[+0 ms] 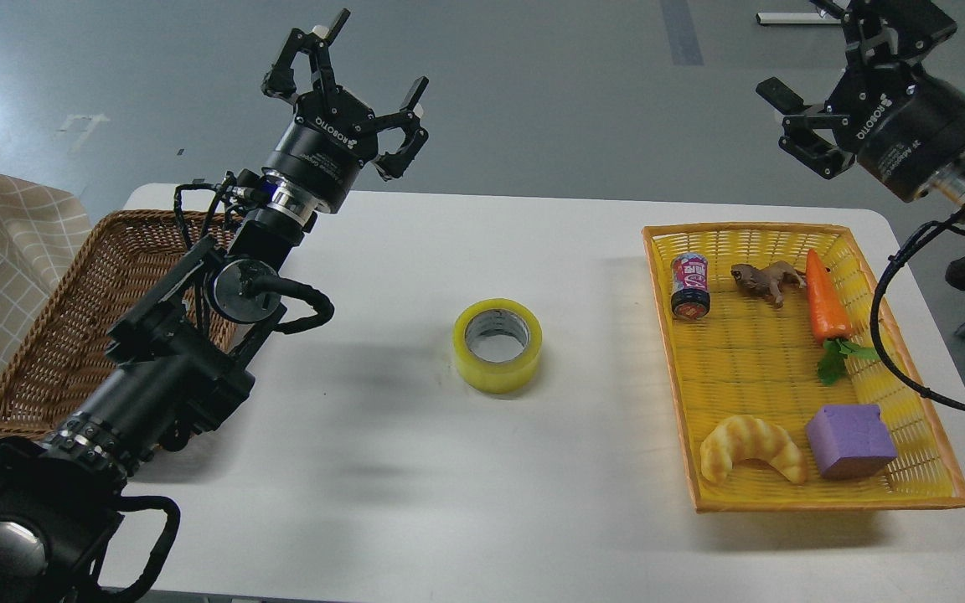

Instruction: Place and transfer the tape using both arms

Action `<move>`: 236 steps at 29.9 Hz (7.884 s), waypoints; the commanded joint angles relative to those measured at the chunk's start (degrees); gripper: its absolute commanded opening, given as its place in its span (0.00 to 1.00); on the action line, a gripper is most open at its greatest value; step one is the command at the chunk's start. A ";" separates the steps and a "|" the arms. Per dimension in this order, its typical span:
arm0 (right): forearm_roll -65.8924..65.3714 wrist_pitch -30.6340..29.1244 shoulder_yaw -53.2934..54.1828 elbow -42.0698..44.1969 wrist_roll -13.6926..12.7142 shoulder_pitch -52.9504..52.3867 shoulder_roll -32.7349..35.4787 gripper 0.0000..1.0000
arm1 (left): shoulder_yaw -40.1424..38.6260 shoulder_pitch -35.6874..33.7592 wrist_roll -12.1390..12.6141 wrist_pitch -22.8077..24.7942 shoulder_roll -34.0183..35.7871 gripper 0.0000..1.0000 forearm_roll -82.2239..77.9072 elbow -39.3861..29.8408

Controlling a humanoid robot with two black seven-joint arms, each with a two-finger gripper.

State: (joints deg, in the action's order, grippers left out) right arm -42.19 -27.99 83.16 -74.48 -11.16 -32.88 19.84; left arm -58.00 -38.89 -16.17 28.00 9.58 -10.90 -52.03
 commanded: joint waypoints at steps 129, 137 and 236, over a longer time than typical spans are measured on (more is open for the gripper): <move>24.61 -0.01 7.10 12.87 -4.83 11.34 -14.66 1.00 | 31.55 -6.28 12.64 -6.38 21.71 0.98 -87.00 -24.44; 24.61 -0.01 7.10 12.96 -4.83 11.26 -14.83 1.00 | 38.40 -9.36 19.24 -6.29 18.56 0.98 -87.44 -21.99; 24.61 -0.01 6.66 12.87 -4.57 11.08 -15.71 1.00 | 47.19 -28.61 15.38 -4.80 37.26 0.00 -80.59 -16.18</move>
State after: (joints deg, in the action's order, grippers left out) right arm -17.58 -28.00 89.86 -61.64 -15.73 -21.86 4.28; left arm -10.73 -67.83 -0.56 23.30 44.13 -91.58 -67.90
